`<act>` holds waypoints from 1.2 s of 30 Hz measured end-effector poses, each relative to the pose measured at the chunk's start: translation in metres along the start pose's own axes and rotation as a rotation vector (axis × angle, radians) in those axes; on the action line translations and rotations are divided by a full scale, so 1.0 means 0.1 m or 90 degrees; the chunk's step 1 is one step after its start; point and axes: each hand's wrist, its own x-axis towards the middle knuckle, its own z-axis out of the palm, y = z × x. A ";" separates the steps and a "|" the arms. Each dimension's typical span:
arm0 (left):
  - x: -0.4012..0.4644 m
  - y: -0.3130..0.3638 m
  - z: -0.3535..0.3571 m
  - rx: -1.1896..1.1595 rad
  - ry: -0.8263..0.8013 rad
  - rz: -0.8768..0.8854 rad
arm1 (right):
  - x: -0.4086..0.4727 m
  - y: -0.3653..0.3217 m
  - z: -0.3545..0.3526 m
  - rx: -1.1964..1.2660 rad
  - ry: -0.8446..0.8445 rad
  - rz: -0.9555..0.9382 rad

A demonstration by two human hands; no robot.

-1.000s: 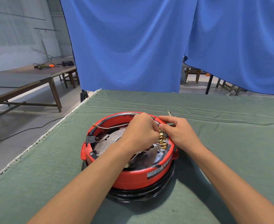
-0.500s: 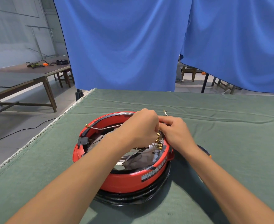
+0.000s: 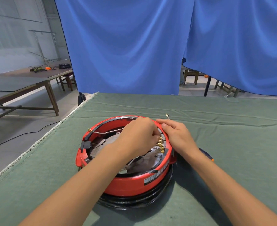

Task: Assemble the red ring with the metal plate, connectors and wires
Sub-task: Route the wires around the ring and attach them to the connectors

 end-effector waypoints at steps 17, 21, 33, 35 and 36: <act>-0.19 -0.07 0.00 0.017 0.013 0.037 | -0.07 -0.07 -0.09 -0.325 -0.069 0.168; -0.10 -0.03 0.00 0.028 0.014 0.013 | -0.03 -0.02 -0.11 -0.249 -0.040 0.138; 0.06 -0.11 0.09 -0.033 0.016 -0.025 | 0.02 -0.07 -0.19 -0.257 -0.139 0.088; 0.06 -0.12 0.10 -0.055 0.009 -0.030 | 0.01 -0.07 -0.19 -0.245 -0.140 0.093; 0.06 -0.11 0.10 -0.061 0.006 -0.030 | 0.01 -0.07 -0.19 -0.242 -0.139 0.093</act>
